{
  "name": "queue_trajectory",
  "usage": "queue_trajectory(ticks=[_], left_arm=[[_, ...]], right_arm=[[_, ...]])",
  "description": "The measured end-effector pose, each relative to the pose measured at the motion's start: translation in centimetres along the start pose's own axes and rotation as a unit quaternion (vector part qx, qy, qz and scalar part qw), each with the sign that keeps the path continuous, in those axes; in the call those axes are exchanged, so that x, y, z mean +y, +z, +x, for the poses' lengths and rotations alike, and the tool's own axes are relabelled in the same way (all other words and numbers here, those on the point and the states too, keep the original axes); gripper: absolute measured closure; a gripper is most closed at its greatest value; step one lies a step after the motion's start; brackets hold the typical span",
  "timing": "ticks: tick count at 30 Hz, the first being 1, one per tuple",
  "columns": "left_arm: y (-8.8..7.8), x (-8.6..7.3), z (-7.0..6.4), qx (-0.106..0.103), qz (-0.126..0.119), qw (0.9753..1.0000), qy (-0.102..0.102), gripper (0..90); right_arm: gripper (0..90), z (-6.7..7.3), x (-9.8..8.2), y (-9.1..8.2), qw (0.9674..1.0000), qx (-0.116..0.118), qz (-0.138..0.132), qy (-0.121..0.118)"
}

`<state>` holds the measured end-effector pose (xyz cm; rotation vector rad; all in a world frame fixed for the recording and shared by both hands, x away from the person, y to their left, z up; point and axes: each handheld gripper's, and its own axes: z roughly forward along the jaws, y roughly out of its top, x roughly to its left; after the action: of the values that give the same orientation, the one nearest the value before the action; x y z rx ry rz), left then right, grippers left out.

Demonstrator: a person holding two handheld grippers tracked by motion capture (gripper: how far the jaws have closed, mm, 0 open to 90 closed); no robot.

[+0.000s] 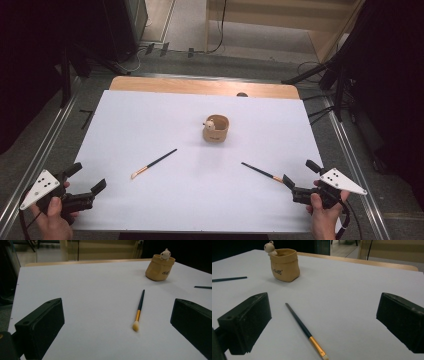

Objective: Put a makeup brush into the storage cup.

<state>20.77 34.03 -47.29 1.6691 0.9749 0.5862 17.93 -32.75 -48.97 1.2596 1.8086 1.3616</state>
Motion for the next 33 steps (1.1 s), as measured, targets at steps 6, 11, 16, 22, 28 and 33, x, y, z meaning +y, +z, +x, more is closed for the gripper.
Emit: queue_trajectory(ticks=[6, 11, 16, 22, 28, 33], left_arm=[[0.7, 1.2, -0.5, -0.012, 0.001, 0.9998, -0.012, 0.0], [1.4, 2.2, -1.2, -0.022, 0.006, 0.9997, 0.004, 0.0], [2.4, 3.3, -1.7, -0.041, 0.009, 0.9991, 0.008, 0.0], [3.7, 4.4, -1.8, -0.05, 0.017, 0.9985, 0.012, 0.0], [4.6, 5.7, -2.3, -0.067, 0.03, 0.9969, 0.028, 0.0], [5.3, 6.8, -2.7, -0.072, 0.03, 0.9964, 0.034, 0.0]], right_arm=[[0.0, -0.1, -0.1, -0.3, 1.0, -0.001, 0.002, -0.001], [0.0, -0.2, -0.2, -0.5, 1.0, -0.002, 0.001, -0.001], [0.0, -0.2, -0.4, -0.6, 1.0, 0.001, 0.002, 0.0], [0.0, -0.1, -0.3, -0.5, 1.0, 0.002, -0.001, 0.0], [0.0, 0.1, -0.3, -0.3, 1.0, 0.004, 0.004, -0.003], [0.0, 0.1, -0.3, -0.3, 1.0, 0.005, 0.005, -0.006]])
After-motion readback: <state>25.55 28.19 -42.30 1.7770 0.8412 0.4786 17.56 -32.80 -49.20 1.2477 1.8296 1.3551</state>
